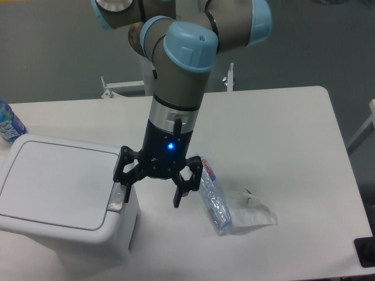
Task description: Open the trash can
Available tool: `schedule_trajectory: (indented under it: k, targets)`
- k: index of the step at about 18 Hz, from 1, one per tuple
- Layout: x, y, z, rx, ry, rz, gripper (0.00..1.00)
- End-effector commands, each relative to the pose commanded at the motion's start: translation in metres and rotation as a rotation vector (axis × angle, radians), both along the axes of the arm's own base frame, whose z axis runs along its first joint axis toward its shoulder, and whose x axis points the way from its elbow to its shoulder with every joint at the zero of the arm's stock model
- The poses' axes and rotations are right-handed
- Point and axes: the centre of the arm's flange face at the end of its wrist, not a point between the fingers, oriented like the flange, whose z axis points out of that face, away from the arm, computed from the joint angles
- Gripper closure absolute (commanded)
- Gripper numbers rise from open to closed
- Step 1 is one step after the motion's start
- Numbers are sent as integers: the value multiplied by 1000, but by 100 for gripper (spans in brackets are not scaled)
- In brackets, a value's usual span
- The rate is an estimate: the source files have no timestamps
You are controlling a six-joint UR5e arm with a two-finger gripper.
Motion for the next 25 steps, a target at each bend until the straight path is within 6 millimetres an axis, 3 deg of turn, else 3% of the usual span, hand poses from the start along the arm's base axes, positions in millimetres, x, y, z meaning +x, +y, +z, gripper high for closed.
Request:
schedule_trajectory:
  k: [13,19,22,25]
  targets:
    - [0,0,-3,-4,2,0,0]
    - [0,-1,7,8,15,0,0]
    - [-9,-3,-2,1,12,5,0]
    - [-39,-20,0,-4,25,59,0]
